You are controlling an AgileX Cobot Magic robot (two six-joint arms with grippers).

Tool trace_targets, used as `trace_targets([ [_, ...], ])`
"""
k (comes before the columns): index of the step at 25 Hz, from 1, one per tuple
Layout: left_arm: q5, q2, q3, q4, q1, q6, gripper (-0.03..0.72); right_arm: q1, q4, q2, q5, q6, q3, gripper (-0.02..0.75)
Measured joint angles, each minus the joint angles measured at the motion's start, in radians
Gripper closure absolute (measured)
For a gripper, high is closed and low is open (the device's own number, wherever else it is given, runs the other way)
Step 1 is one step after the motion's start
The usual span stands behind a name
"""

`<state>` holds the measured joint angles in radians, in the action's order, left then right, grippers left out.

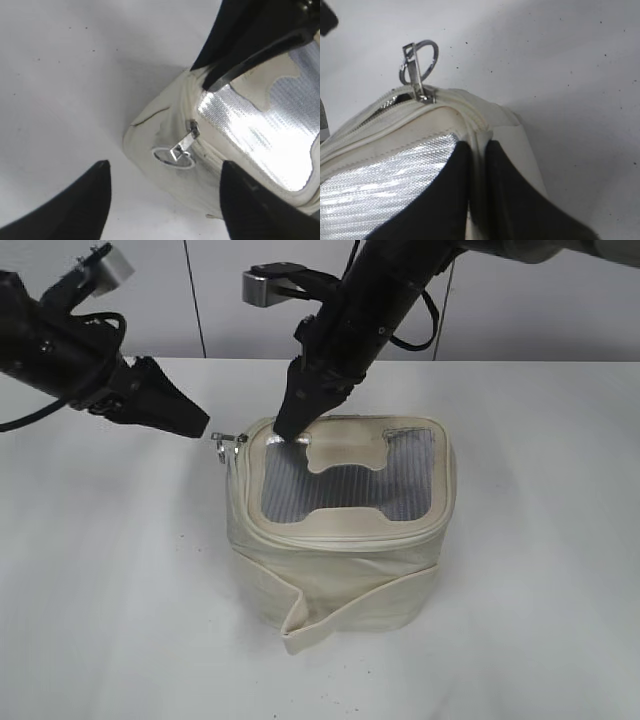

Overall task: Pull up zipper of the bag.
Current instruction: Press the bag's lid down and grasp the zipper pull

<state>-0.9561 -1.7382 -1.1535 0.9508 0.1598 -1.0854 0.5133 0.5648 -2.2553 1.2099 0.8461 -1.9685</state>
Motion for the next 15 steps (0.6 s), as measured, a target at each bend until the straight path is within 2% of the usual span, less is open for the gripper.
trace_targets([
  [7, 0.024, 0.0, 0.0, -0.154, 0.064, -0.015, 0.152, 0.0, 0.001, 0.0, 0.0, -0.008, 0.0, 0.671],
  [15, 0.035, 0.0, 0.0, -0.146, 0.082, 0.099, 0.137, 0.0, 0.001, 0.0, 0.0, -0.01, 0.0, 0.675],
])
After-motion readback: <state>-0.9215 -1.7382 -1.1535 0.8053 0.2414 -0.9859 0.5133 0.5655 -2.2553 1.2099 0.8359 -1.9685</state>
